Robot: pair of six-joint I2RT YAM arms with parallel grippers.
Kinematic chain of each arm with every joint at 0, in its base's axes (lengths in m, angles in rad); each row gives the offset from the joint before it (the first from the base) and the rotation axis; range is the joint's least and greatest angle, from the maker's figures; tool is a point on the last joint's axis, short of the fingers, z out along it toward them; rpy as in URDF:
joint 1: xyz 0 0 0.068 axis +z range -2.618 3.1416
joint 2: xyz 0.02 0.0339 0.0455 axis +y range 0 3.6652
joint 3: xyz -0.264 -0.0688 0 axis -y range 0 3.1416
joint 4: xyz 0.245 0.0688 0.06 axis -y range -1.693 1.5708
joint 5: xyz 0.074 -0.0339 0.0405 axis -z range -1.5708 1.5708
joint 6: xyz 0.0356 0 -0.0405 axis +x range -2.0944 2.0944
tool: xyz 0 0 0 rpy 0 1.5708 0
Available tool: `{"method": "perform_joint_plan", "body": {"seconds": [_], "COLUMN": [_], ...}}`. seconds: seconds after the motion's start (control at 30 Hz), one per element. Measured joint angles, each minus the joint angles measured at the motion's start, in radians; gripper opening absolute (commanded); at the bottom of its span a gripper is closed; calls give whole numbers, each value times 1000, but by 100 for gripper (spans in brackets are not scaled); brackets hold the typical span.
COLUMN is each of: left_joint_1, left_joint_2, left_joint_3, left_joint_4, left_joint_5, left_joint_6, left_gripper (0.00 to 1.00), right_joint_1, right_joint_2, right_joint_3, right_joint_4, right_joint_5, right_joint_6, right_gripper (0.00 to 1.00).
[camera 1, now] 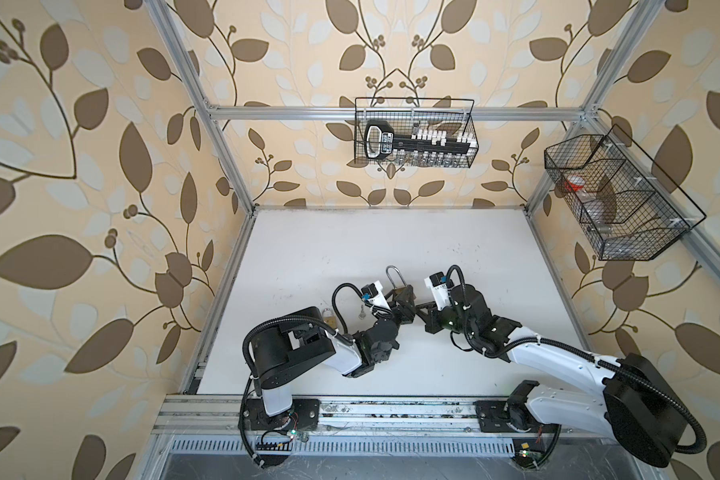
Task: Unlock with the key
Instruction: 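Adjust the key against the padlock keyhole with the right gripper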
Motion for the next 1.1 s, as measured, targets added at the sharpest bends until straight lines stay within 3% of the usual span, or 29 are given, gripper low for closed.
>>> {"method": "perform_joint_plan", "body": {"seconds": [1.1], "left_joint_1": [-8], "left_joint_2": [21], "left_joint_3": [55], "left_joint_4": [-27], "left_joint_5": [-14], "left_joint_6": [14], "left_gripper": [0], "right_joint_1": [-68], "right_joint_2": [-32], "right_joint_3": [0], "right_joint_4": [-21], "right_joint_5": [-108], "right_joint_6": [17], "right_gripper": [1]}}
